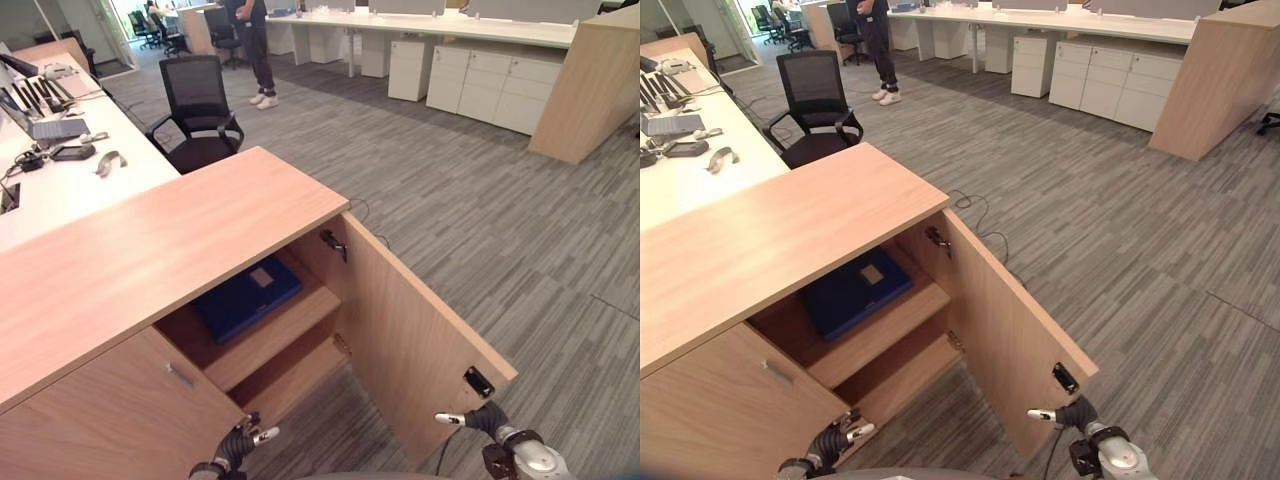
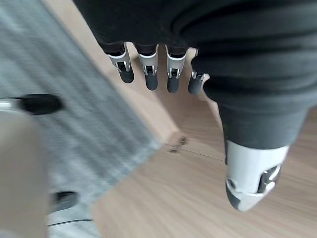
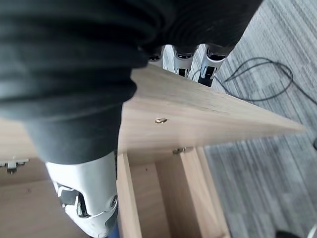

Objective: Put the empty folder in the office cabinet

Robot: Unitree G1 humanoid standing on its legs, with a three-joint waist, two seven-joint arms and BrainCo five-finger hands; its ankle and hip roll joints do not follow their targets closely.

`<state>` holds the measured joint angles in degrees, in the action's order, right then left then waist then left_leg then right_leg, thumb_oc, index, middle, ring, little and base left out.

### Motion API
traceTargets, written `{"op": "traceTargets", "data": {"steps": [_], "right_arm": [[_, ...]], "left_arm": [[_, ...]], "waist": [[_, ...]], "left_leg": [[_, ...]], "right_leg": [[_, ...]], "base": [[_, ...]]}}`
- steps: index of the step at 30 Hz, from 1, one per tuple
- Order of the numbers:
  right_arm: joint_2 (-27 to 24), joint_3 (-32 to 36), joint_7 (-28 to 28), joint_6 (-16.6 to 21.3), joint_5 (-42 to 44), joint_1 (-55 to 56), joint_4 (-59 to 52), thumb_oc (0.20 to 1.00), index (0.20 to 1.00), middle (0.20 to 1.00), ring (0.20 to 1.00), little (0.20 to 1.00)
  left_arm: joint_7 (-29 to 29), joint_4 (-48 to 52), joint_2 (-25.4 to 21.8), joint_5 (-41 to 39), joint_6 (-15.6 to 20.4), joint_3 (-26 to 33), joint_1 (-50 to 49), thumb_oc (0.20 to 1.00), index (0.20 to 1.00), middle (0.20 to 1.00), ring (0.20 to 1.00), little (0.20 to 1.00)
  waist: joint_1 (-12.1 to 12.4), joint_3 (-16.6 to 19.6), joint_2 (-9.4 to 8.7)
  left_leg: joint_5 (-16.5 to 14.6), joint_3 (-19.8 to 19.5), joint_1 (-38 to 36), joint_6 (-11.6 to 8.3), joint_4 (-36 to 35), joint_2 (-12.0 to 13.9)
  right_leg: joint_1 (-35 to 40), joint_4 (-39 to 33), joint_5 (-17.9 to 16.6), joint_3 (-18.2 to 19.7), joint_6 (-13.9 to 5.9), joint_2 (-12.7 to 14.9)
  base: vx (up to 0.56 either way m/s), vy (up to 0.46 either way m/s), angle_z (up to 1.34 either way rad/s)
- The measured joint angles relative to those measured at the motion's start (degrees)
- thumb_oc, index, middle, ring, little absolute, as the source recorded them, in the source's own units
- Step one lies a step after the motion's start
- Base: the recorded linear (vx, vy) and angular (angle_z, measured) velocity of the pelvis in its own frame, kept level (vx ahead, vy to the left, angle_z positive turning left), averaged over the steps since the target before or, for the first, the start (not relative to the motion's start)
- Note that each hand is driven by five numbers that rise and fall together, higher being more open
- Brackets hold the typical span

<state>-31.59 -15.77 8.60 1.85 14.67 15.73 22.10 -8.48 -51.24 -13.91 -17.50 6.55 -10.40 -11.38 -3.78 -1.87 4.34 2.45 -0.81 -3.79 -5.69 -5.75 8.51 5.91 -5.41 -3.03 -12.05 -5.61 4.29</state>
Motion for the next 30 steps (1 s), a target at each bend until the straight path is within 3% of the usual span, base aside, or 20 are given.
{"op": "traceTargets", "data": {"steps": [3,6,7,8,9,11,13,14,15,16,17,18,20,21,23,25,27,29,30], "right_arm": [[-1.9,-2.8,0.6,0.1,0.0,-0.7,-0.5,1.0,1.0,1.0,1.0,1.0],[-3.3,-5.0,0.8,0.0,0.0,-1.2,-2.2,1.0,1.0,1.0,1.0,1.0],[-3.5,-6.0,1.3,0.0,0.0,-1.6,-2.4,1.0,1.0,1.0,1.0,1.0],[-4.3,-8.2,1.5,0.0,0.0,-2.3,-2.5,1.0,1.0,1.0,1.0,1.0],[-2.7,-10.0,0.9,-0.1,0.0,-4.1,-2.4,1.0,1.0,1.0,1.0,1.0],[-1.6,-11.8,0.6,-1.1,0.0,-7.0,-2.9,1.0,1.0,1.0,1.0,1.0],[-2.4,-12.9,0.7,-2.4,-0.1,-7.3,-4.4,1.0,1.0,1.0,1.0,1.0],[-2.4,-13.0,0.7,-2.6,-0.1,-7.2,-4.4,1.0,1.0,1.0,1.0,1.0],[-2.3,-12.8,0.7,-2.6,-0.1,-7.2,-4.4,1.0,1.0,1.0,1.0,1.0],[-2.5,-12.5,0.9,-2.5,0.0,-7.4,-4.6,1.0,1.0,1.0,1.0,1.0],[-0.8,-11.2,1.2,-2.5,0.0,-8.4,-4.1,1.0,1.0,1.0,1.0,1.0],[1.0,-10.7,1.1,-2.4,0.0,-9.4,-4.4,1.0,1.0,1.0,1.0,1.0],[4.1,-10.7,2.0,-1.0,0.0,-11.9,-4.6,1.0,1.0,1.0,1.0,1.0],[7.2,-10.3,1.9,0.4,0.0,-14.4,-4.6,1.0,1.0,1.0,1.0,1.0],[9.3,-7.1,0.2,0.2,0.1,-16.8,-3.0,1.0,1.0,1.0,1.0,1.0],[10.7,-2.4,-0.3,0.8,1.5,-18.0,-0.3,1.0,1.0,1.0,1.0,1.0],[11.1,0.0,-1.3,1.3,3.5,-19.5,1.8,1.0,1.0,1.0,1.0,1.0],[11.2,5.6,-3.2,1.7,4.5,-24.2,9.8,1.0,1.0,1.0,1.0,1.0],[9.2,7.5,-5.5,1.5,4.6,-25.1,12.5,1.0,1.0,1.0,1.0,1.0]], "left_arm": [[1.1,-4.0,0.0,0.0,0.1,1.8,1.5,1.0,1.0,1.0,1.0,1.0],[1.7,-5.0,-0.2,0.0,0.1,3.1,2.4,1.0,1.0,1.0,1.0,1.0],[1.9,-4.9,-0.1,0.0,0.1,3.2,2.3,1.0,1.0,1.0,1.0,1.0],[2.5,-4.5,0.2,0.0,0.1,3.1,3.7,1.0,1.0,1.0,1.0,1.0],[2.4,-4.6,-0.6,0.0,0.2,3.8,4.6,1.0,1.0,1.0,1.0,1.0],[2.3,-4.5,-1.1,0.1,0.1,3.8,6.8,1.0,1.0,1.0,1.0,1.0],[2.2,-4.0,0.2,0.5,0.1,3.6,7.2,1.0,1.0,1.0,1.0,1.0],[2.1,-3.3,0.5,0.6,0.3,3.3,7.1,1.0,1.0,1.0,1.0,1.0],[1.8,-1.8,0.6,0.8,0.3,2.5,6.9,1.0,1.0,1.0,1.0,1.0],[1.6,-0.2,0.9,1.1,0.4,2.1,6.3,1.0,1.0,1.0,1.0,1.0],[1.5,-0.2,0.4,1.3,0.6,1.7,6.6,1.0,1.0,1.0,1.0,1.0],[1.6,-0.1,-0.2,2.2,0.6,1.4,6.7,1.0,1.0,1.0,1.0,1.0],[1.6,-0.4,-1.8,3.0,0.3,1.0,5.9,1.0,1.0,1.0,1.0,1.0],[1.4,0.0,-3.0,3.3,-0.1,1.0,4.6,1.0,1.0,1.0,1.0,1.0],[1.3,0.3,-4.3,3.5,-0.2,0.9,3.7,1.0,1.0,1.0,1.0,1.0],[1.1,0.5,-4.9,4.9,-0.3,0.9,3.2,1.0,1.0,1.0,1.0,1.0],[0.5,2.3,-5.1,5.0,-0.4,1.3,2.2,1.0,1.0,1.0,1.0,1.0],[-1.0,3.0,-4.4,5.0,-0.4,0.9,2.9,1.0,1.0,1.0,1.0,1.0],[-1.3,4.6,-5.0,4.9,-0.1,0.7,2.7,1.0,1.0,1.0,1.0,1.0]], "waist": [[1.2,-0.2,0.41],[1.5,-2.0,-0.35],[1.7,-2.6,0.06],[1.8,-2.9,0.16],[0.9,-3.9,-4.09],[1.1,-5.3,-7.29],[0.7,-5.4,-6.13],[0.3,-5.4,-5.62],[-0.2,-4.6,-3.78],[-0.2,-3.1,-1.22],[0.8,-2.6,-0.39],[1.2,-2.6,-1.33],[1.9,-2.1,-2.7],[3.6,-1.7,-4.0],[5.4,-1.2,-5.63],[6.8,-1.0,-6.03],[7.7,-2.2,-5.78],[7.6,-4.3,-4.48],[7.9,-4.6,-3.61]], "left_leg": [[0.2,-2.0,2.3,0.3,0.0,0.3],[0.2,-3.4,3.6,0.33,0.0,0.9],[0.5,-3.4,5.1,0.85,1.1,1.0],[-0.8,-2.1,8.5,0.35,3.6,1.6],[-2.1,11.8,8.5,-0.23,4.7,4.2],[-1.7,18.0,9.1,-0.83,12.4,5.2],[-1.4,21.1,6.6,-1.53,19.4,6.9],[-1.4,22.2,4.6,-1.56,19.2,6.8],[-1.1,23.9,2.8,-1.73,17.0,6.7],[-1.7,24.2,1.7,-1.8,11.8,6.4],[-1.3,24.0,0.5,-2.77,6.7,4.7],[0.0,23.3,0.4,-1.13,4.2,2.8],[0.9,21.0,0.5,0.09,2.0,0.2],[1.1,19.2,0.5,0.77,1.0,-1.5],[1.6,17.8,1.2,0.98,0.8,-3.0],[1.9,16.3,1.4,1.43,0.8,-3.6],[1.2,16.2,1.4,2.36,2.1,-4.2],[-1.7,17.0,1.2,6.08,5.1,-5.4],[-2.5,16.8,-0.7,5.21,3.1,-5.6]], "right_leg": [[-1.7,0.0,-0.1,-1.2,0.2,-0.5],[-2.0,0.0,-0.2,-2.4,0.73,-1.0],[-2.0,0.4,-0.7,-3.8,1.31,-1.7],[-2.5,0.4,-2.1,-7.4,3.5,-1.7],[-3.7,0.0,-1.5,-9.5,4.61,1.7],[-4.3,0.0,-2.6,-11.5,4.77,5.4],[-2.1,0.1,-2.8,-15.7,3.27,7.5],[-0.5,0.2,-2.6,-17.8,2.31,8.1],[0.5,0.0,-2.3,-20.5,0.98,8.0],[0.1,0.2,-2.1,-21.5,0.14,6.9],[0.2,0.4,-2.6,-22.5,-0.91,7.3],[0.0,0.4,-2.3,-21.5,-1.44,8.2],[0.1,0.5,-2.3,-18.8,-1.75,9.3],[0.3,0.6,-2.4,-19.4,-2.69,10.8],[0.5,1.1,-2.4,-19.2,-2.97,11.7],[0.6,2.4,-2.5,-20.2,-3.25,12.6],[-0.1,6.4,-2.5,-20.0,-3.28,14.1],[-3.3,17.8,-2.4,-18.8,-3.42,18.6],[-5.0,23.9,-3.9,-17.3,-5.23,21.0]], "base": [[-0.06,-0.031,0.22],[-0.17,0.029,0.36],[-0.3,0.081,0.7],[-0.27,0.073,1.06],[-0.14,0.063,1.07],[-0.09,0.096,0.65],[-0.03,0.164,0.98],[0.02,0.157,1.43],[0.02,0.118,1.41],[0.02,0.117,1.34],[-0.01,0.128,1.04],[0.01,0.145,0.92],[0.02,0.166,0.81],[0.01,0.155,0.71],[0.01,0.162,0.56],[-0.02,0.198,0.4],[0.0,0.252,0.26],[0.04,0.066,0.23],[0.12,-0.032,0.15]]}}
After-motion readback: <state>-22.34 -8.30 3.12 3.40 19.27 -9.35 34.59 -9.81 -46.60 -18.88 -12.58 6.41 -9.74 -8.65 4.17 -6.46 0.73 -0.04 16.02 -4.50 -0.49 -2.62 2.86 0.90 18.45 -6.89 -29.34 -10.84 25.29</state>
